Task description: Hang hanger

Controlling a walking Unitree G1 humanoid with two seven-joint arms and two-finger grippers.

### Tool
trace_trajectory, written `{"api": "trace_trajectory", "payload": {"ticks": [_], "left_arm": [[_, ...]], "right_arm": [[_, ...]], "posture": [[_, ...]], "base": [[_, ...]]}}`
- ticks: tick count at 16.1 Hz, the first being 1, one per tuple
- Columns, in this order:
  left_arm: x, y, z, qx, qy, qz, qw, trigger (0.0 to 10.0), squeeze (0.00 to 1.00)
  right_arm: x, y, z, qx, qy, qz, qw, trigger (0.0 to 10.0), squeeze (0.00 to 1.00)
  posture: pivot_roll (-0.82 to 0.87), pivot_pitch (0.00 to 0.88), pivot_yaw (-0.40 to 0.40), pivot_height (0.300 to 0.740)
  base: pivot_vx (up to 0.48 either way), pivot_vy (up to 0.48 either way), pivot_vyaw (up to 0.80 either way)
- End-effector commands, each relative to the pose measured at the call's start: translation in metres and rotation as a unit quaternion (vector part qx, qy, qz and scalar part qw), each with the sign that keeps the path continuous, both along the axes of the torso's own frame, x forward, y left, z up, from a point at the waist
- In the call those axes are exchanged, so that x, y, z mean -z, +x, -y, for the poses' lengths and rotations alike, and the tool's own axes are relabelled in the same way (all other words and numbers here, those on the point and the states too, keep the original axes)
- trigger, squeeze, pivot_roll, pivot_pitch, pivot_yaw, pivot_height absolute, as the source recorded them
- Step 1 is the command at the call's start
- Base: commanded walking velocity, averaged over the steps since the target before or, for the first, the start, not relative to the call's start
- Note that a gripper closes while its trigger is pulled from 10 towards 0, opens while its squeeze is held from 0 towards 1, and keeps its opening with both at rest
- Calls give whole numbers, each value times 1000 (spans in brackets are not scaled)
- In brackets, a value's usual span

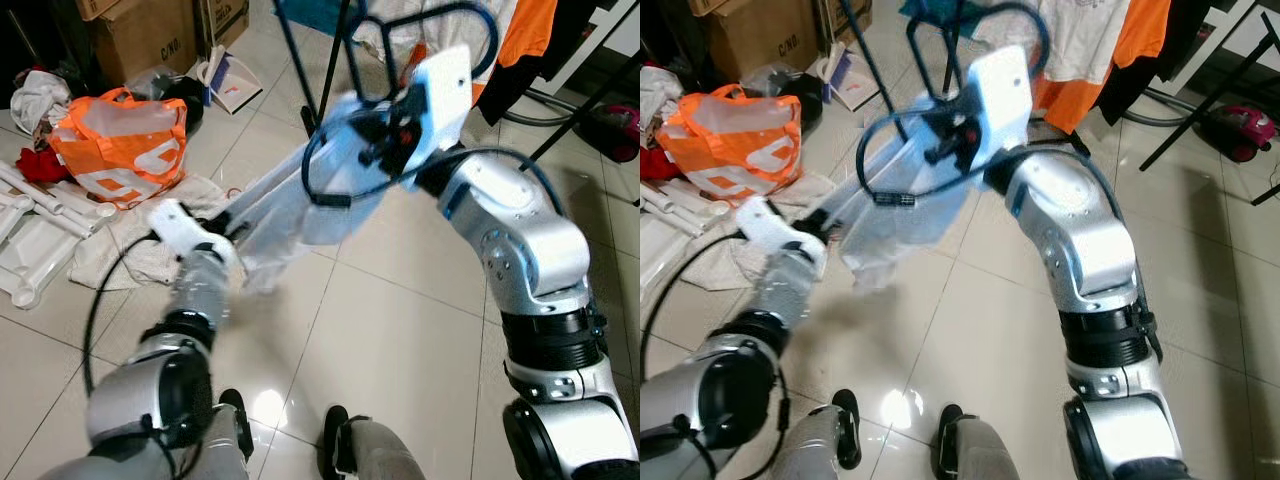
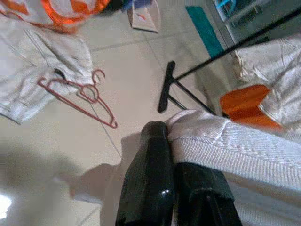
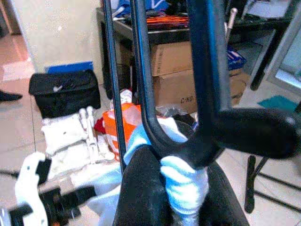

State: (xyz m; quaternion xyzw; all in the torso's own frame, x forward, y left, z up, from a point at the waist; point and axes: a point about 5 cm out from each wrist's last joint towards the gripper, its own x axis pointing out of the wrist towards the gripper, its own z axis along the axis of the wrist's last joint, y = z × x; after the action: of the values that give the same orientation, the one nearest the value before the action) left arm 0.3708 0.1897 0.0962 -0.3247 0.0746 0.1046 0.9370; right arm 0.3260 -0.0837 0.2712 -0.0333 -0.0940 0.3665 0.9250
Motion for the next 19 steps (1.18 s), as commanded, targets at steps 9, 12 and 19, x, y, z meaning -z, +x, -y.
{"api": "trace_trajectory", "payload": {"ticks": [9, 12, 19], "left_arm": [[-68, 18, -34, 15, 50, 81, 995, 0, 0], [-91, 18, -26, 68, 115, 111, 985, 0, 0], [-137, 11, -13, 109, 177, 170, 963, 0, 0]], "right_arm": [[50, 0, 12, -20, -158, 54, 986, 0, 0], [91, 13, 30, 41, -125, -39, 991, 0, 0], [140, 14, 27, 66, -140, -97, 983, 0, 0]], "posture": [[-138, 208, -133, 740], [-120, 200, -117, 740], [-90, 190, -90, 740]], "base": [[0, 0, 0], [0, 0, 0], [0, 0, 0]]}}
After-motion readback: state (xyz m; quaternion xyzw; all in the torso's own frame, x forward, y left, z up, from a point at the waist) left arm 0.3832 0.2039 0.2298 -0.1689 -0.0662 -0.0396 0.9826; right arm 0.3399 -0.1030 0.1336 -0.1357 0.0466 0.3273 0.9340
